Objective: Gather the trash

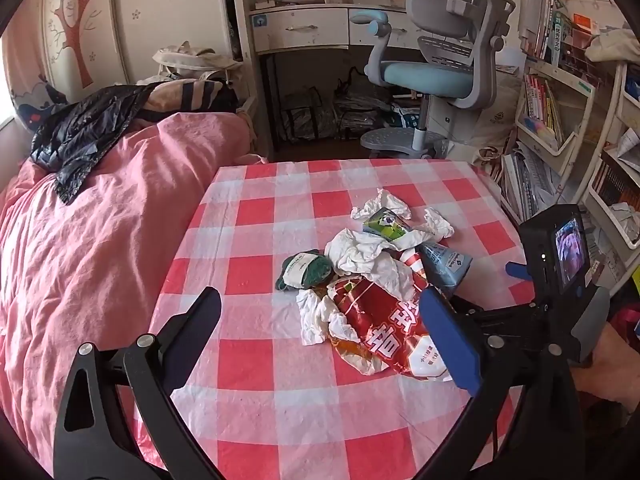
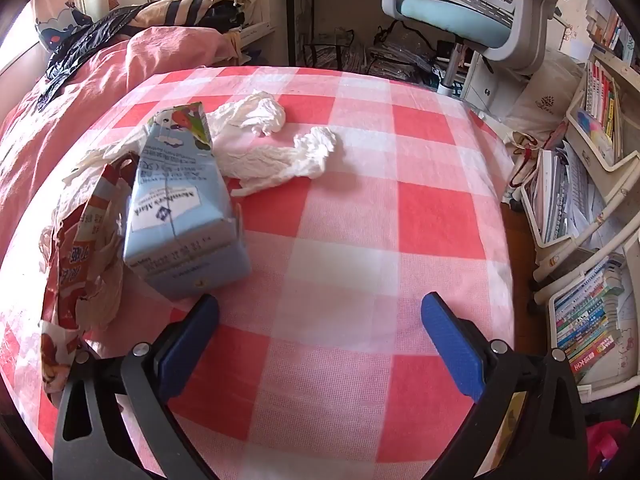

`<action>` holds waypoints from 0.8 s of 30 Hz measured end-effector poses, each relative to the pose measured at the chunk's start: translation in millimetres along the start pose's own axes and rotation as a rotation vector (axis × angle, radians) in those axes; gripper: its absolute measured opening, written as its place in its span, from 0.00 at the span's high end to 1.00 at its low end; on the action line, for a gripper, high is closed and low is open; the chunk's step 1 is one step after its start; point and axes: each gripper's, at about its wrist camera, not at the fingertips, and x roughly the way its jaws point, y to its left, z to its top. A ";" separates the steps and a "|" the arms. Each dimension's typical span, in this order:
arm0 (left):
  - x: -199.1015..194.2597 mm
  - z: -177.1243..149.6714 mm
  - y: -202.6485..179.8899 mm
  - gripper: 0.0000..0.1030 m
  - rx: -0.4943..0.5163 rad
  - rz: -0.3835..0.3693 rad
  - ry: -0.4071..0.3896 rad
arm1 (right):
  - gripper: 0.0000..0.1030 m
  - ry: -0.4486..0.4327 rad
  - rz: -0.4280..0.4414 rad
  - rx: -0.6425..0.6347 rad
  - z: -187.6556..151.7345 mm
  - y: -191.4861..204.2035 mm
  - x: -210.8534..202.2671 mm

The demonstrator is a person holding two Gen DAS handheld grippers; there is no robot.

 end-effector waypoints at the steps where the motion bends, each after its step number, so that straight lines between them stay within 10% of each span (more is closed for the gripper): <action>1: 0.0 -0.5 1.0 0.07 0.014 0.009 -0.007 | 0.06 -0.002 0.000 0.000 -0.7 0.0 0.2; 9: -10.6 1.2 15.1 0.07 0.020 0.003 -0.041 | 0.06 0.037 0.001 -0.001 2.4 -5.1 -7.5; 16: -19.6 0.4 27.8 0.07 -0.018 0.012 -0.041 | 0.06 -0.243 -0.138 0.041 -9.0 -18.8 -103.8; 24: -29.9 -2.6 48.4 0.07 -0.175 -0.035 -0.055 | 0.06 -0.510 -0.037 0.104 -31.1 -15.5 -168.1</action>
